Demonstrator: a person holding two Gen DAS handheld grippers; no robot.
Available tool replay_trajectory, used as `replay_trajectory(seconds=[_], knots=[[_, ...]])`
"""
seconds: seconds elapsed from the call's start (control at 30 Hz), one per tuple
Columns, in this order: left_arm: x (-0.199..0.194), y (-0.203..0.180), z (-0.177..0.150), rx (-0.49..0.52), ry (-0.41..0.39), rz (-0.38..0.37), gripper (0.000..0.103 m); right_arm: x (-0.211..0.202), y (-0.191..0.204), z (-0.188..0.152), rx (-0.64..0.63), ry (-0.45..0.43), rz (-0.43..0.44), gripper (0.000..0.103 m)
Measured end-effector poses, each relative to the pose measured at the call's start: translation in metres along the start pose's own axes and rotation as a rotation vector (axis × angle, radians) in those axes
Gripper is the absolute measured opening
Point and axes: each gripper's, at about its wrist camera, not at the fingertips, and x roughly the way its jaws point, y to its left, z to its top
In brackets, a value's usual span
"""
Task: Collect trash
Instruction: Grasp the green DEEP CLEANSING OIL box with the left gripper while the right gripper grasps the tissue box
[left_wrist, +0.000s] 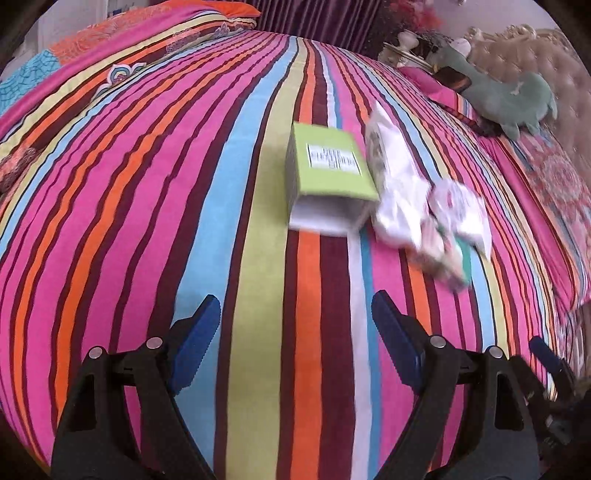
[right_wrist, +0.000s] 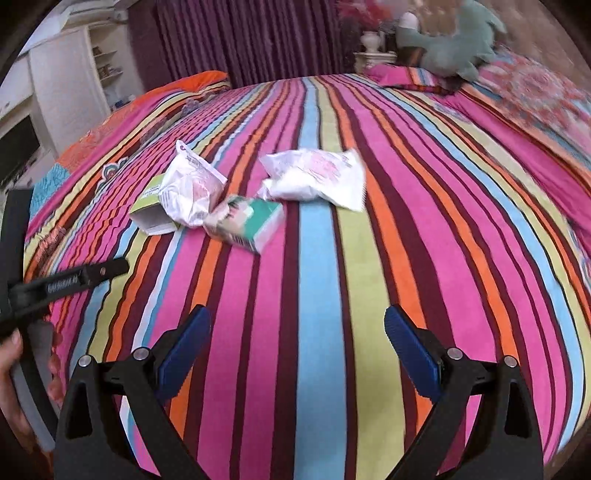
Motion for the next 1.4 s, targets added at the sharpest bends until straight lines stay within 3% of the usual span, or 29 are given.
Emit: replay_trajectory(seconds=[0.43, 0.9, 1.2, 1.27, 1.3, 1.4], knots=[[0.049, -0.017, 0.036, 0.027, 0.002, 0.006, 0.082, 0.056, 0.026, 0.038, -0.181, 0.021, 0.030, 0.091], [0.069, -0.015, 0.069, 0.058, -0.015, 0.024, 0.082, 0.089, 0.041, 0.051, -0.277, 0.033, 0.070, 0.091], [0.083, -0.015, 0.085, 0.082, -0.002, 0.018, 0.081, 0.115, 0.053, 0.062, -0.338, 0.096, 0.072, 0.087], [0.082, -0.015, 0.085, 0.091, -0.002, 0.027, 0.070, 0.115, 0.057, 0.060, -0.353, 0.098, 0.076, 0.079], [0.082, -0.014, 0.084, 0.101, -0.005, 0.046, 0.059, 0.114, 0.056, 0.060, -0.346, 0.098, 0.079, 0.075], [0.077, -0.009, 0.080, 0.113, -0.006, 0.042, 0.058, 0.108, 0.056, 0.055, -0.326, 0.100, 0.070, 0.072]])
